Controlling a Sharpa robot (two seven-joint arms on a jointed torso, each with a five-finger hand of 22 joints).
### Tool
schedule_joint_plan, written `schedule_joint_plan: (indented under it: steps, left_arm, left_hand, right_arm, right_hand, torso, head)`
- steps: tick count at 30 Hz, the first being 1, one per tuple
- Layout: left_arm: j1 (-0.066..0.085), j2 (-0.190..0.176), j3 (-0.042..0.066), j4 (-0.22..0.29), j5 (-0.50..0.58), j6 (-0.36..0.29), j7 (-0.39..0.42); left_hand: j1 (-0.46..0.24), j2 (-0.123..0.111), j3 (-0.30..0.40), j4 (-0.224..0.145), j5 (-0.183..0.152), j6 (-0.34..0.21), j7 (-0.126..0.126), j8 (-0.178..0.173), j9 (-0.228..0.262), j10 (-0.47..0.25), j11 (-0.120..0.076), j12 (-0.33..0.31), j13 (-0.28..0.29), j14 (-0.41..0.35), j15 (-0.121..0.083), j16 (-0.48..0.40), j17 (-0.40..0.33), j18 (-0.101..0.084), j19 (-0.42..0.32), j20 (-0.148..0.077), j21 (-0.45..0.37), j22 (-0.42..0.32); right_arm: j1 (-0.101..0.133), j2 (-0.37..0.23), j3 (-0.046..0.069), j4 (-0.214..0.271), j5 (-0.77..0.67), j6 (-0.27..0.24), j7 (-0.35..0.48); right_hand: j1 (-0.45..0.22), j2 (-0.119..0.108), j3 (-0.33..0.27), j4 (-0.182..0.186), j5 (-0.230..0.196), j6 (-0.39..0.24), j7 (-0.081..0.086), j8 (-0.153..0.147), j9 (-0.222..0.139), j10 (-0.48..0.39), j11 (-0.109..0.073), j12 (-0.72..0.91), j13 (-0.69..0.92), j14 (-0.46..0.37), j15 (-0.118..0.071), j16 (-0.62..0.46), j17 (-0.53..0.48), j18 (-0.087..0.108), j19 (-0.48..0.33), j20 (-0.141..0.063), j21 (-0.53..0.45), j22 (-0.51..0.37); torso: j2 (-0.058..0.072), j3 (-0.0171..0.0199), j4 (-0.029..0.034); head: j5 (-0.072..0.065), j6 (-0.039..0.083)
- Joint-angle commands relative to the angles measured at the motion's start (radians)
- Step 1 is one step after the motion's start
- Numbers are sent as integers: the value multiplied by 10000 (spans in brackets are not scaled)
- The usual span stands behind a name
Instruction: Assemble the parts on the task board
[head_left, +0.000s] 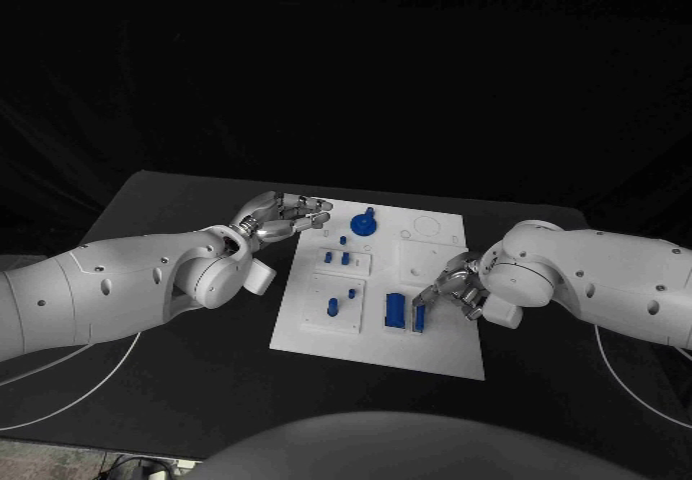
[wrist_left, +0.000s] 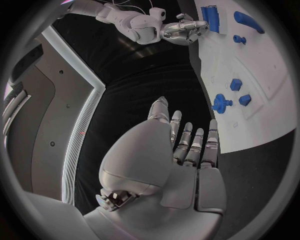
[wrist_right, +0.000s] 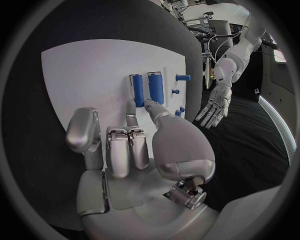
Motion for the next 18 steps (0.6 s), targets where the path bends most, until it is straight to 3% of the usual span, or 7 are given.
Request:
schedule_joint_plan:
  steps: [1, 11, 18]
  left_arm:
    - [-1, 26, 9, 14, -31, 183, 54]
    - [-2, 32, 9, 9, -34, 188, 45]
    - [-3, 40, 9, 3, -36, 193, 44]
  left_hand:
    - [97, 23, 6, -29, 22, -13, 68, 37, 13, 58, 31, 49, -4, 59, 8, 60, 13, -120, 56, 11, 47, -11]
    - [97, 23, 6, -29, 22, -13, 68, 37, 13, 58, 31, 49, -4, 59, 8, 60, 13, -120, 56, 11, 47, -11]
    - [97, 23, 6, -29, 22, -13, 68, 37, 13, 58, 31, 49, -4, 59, 8, 60, 13, -120, 56, 11, 47, -11]
  right_arm:
    - [-13, 6, -4, 11, -256, 229, 46]
    - [-40, -30, -4, 31, -382, 245, 42]
    - [-62, -26, -4, 34, -312, 241, 48]
  right_hand:
    - [8, -4, 35, -39, -32, -85, 8, -46, 11, 1042, -9, 38, 2634, 1042, 4, 34, 2634, 164, -50, -14, -57, 1391]
    - [-56, -23, 10, -11, -85, -92, 33, -48, 7, 1042, 5, 38, 2634, 1042, 9, 34, 2634, 161, -42, -11, -42, 1396]
    - [-429, -66, -171, 221, -745, -108, 74, -52, -11, 1042, 44, 38, 2634, 1042, 44, 34, 2634, 161, -33, 18, -68, 1394]
  torso:
    - [5, 0, -4]
    - [-1, -2, -3]
    - [4, 2, 4]
  head:
    - [-3, 0]
    - [16, 0]
    - [18, 0]
